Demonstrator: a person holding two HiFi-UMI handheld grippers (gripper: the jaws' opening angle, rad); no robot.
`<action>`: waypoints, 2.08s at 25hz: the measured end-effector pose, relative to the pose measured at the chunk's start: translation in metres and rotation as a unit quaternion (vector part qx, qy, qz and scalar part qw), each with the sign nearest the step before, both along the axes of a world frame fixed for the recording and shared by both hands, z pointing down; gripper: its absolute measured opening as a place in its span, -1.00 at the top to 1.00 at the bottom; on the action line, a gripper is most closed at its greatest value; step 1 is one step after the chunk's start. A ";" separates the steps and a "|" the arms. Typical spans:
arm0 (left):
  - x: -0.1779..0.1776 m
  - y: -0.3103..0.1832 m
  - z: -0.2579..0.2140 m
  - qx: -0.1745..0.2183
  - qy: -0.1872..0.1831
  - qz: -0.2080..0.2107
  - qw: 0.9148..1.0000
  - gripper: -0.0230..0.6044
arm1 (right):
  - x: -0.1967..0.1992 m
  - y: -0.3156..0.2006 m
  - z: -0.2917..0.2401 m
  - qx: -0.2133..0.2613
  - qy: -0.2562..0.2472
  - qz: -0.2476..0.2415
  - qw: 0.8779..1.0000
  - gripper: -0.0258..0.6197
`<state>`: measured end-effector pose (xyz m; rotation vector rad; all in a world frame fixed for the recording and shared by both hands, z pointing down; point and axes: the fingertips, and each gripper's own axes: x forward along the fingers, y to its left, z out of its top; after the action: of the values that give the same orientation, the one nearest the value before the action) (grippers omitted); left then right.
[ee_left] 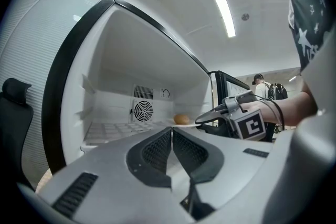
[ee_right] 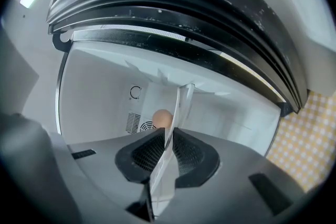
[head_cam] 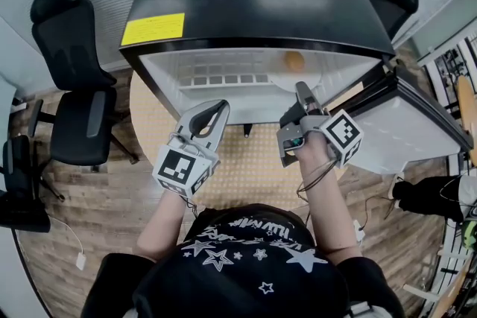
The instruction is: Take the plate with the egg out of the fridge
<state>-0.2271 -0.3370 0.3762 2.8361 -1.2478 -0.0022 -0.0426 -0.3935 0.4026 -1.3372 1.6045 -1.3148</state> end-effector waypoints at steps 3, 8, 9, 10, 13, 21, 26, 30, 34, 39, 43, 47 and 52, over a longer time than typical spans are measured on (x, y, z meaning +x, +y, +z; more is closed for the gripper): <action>0.002 0.001 -0.001 0.001 0.000 0.002 1.000 0.88 | 0.002 0.003 -0.001 0.002 -0.027 0.005 1.000 0.75; 0.006 0.004 0.001 0.000 -0.003 0.003 1.000 0.88 | 0.006 0.007 -0.004 0.023 -0.084 0.016 0.996 0.78; 0.007 0.005 0.001 0.000 -0.003 0.003 1.000 0.88 | 0.007 0.008 -0.003 0.024 -0.087 0.015 0.996 0.78; 0.008 0.006 0.001 0.000 -0.004 0.003 1.000 0.88 | 0.006 0.009 -0.002 0.022 -0.093 0.014 0.995 0.78; 0.009 0.009 0.000 0.001 -0.008 0.003 1.000 0.88 | 0.005 0.013 0.001 0.017 -0.122 0.013 0.992 0.79; 0.015 0.018 -0.001 0.002 -0.013 0.001 1.000 0.88 | 0.003 0.023 0.004 0.019 -0.141 0.002 0.990 0.78; 0.018 0.023 -0.003 0.005 -0.012 0.002 1.000 0.88 | 0.005 0.021 0.004 0.023 -0.136 -0.001 0.990 0.78; 0.019 0.025 -0.002 0.005 -0.014 0.002 1.000 0.88 | 0.004 0.020 0.000 0.038 -0.134 -0.005 0.990 0.78; 0.018 0.025 -0.003 0.007 -0.014 0.001 1.000 0.88 | 0.004 0.016 -0.002 0.041 -0.111 -0.007 0.993 0.73; 0.016 0.025 -0.004 0.008 -0.013 0.000 1.000 0.88 | -0.001 0.011 -0.004 0.034 -0.106 -0.011 0.994 0.47; 0.013 0.024 -0.004 0.009 -0.013 -0.002 1.000 0.88 | 0.002 0.008 0.005 0.011 -0.106 0.006 0.994 0.57; 0.009 0.023 -0.003 0.008 -0.013 -0.006 1.000 0.88 | 0.002 0.009 0.008 0.005 -0.110 0.009 0.994 0.73; 0.009 0.024 -0.002 0.006 -0.017 -0.003 1.000 0.88 | 0.001 0.015 0.006 0.005 -0.131 0.007 0.991 0.75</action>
<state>-0.2177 -0.3128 0.3744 2.8547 -1.2661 0.0396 -0.0411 -0.3782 0.4086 -1.1154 1.4169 -1.4063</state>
